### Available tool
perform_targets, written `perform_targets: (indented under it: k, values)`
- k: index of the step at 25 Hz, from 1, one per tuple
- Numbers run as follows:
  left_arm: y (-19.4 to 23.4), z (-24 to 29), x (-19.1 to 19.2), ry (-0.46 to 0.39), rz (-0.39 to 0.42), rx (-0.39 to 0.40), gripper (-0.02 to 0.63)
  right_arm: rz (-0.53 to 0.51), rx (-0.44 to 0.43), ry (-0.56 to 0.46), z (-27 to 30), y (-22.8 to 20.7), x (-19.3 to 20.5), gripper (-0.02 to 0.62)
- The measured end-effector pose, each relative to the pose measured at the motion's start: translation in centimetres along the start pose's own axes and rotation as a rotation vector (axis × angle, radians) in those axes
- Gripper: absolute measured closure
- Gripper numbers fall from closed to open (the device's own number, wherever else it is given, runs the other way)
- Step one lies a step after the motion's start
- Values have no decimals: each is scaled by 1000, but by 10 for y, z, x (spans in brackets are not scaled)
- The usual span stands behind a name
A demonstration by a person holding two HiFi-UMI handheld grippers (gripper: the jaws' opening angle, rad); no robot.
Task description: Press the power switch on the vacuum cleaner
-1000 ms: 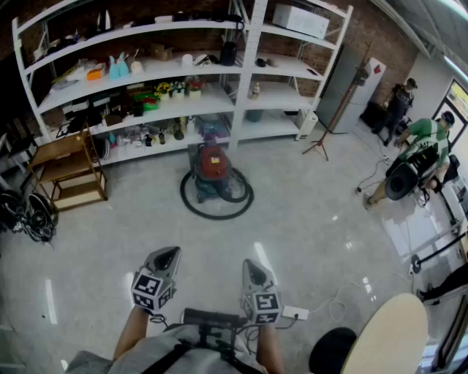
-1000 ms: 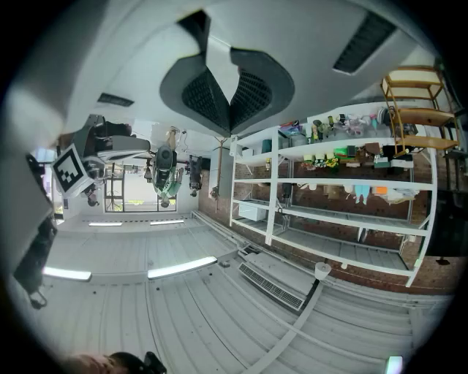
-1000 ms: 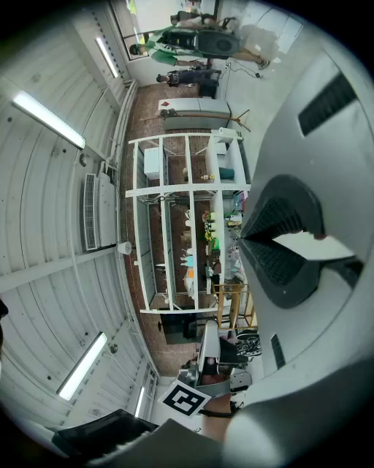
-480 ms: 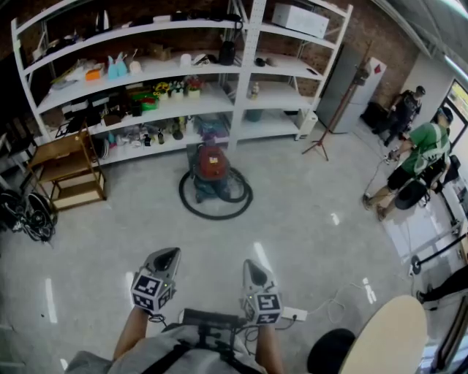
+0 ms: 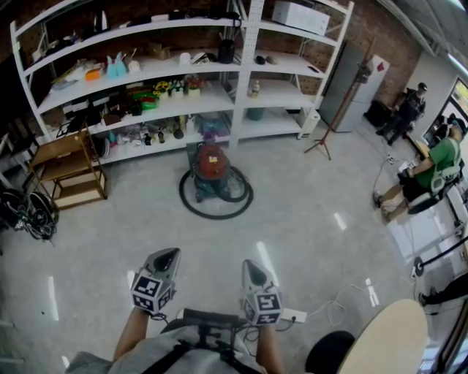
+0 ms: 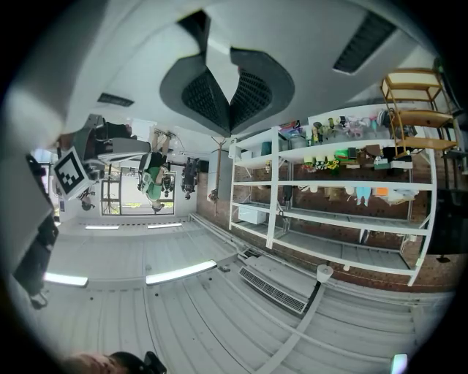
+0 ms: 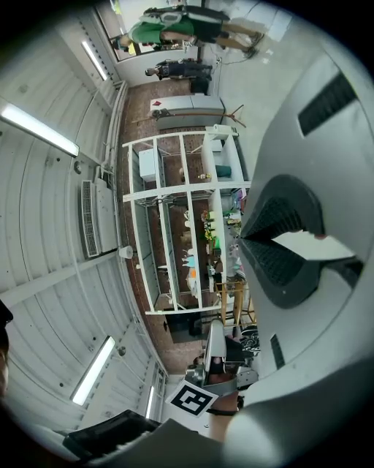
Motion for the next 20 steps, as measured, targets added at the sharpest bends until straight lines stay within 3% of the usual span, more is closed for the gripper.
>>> perform_targets:
  k: [9,20]
  values:
    - [-22,3,2,1,0,-26,598,-9,-46,-5,-2,-17,2,583]
    - [-16,6,3,-1,-18,-63,598,-22,-78,12,12,-19,5,584]
Point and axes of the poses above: the fingertips, and each gripper's own axes: z forward along the fingers, y to its left, x out of its underside, the point moved 10 cm from there along -z, backward along the fingers, and after that the axes turned 5 degrees about y, right-handed, at the moved point
